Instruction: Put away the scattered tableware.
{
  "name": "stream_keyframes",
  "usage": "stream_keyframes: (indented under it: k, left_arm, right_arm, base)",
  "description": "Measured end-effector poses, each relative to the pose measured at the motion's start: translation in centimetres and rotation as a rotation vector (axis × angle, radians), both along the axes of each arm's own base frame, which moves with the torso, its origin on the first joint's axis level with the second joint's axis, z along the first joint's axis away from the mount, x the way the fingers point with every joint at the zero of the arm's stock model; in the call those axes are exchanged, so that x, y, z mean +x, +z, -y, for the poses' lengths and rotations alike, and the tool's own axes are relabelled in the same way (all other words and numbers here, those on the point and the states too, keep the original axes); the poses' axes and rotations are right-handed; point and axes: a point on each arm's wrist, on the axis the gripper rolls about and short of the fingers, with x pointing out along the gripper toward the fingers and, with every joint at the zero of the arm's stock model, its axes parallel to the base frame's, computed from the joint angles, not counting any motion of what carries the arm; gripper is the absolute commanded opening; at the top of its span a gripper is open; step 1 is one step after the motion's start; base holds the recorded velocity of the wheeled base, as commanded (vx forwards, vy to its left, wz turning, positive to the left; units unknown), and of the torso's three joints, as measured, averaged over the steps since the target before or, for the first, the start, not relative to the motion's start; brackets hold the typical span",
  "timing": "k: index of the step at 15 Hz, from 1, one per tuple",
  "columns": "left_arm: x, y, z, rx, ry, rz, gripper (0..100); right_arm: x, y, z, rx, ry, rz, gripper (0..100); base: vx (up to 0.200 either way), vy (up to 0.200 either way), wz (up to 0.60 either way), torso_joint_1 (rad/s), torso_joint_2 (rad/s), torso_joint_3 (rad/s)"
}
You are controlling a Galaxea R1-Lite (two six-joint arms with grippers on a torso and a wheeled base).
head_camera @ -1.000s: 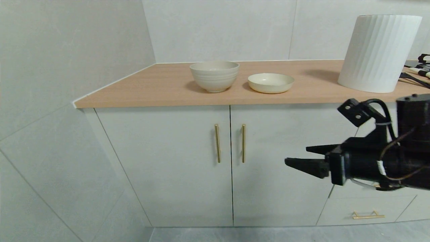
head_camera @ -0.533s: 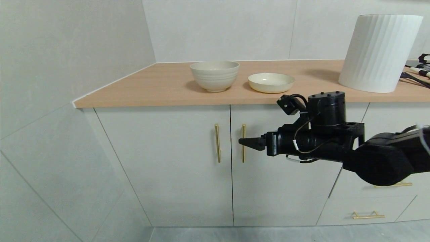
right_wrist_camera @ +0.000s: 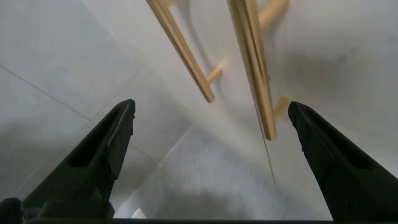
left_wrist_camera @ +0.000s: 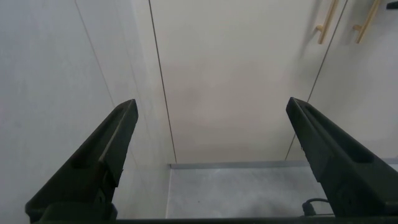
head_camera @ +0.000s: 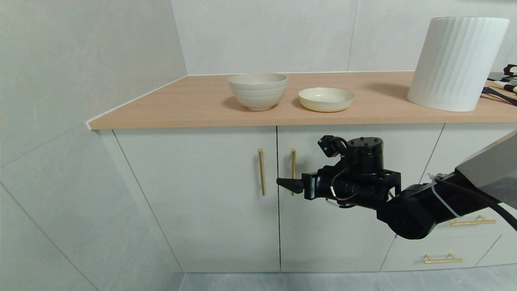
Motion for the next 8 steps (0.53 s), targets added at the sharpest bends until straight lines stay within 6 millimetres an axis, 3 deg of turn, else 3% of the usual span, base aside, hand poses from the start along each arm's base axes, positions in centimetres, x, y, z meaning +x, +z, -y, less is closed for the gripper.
stream_keyframes:
  k: [8]
  left_arm:
    - [0.0, 0.0, 0.0, 0.000, 0.000, 0.000, 100]
  right_arm:
    - [0.9, -0.3, -1.2, 0.101, -0.014, -0.042, 100]
  base:
    - [0.000, 0.000, 0.00, 0.000, 0.00, 0.000]
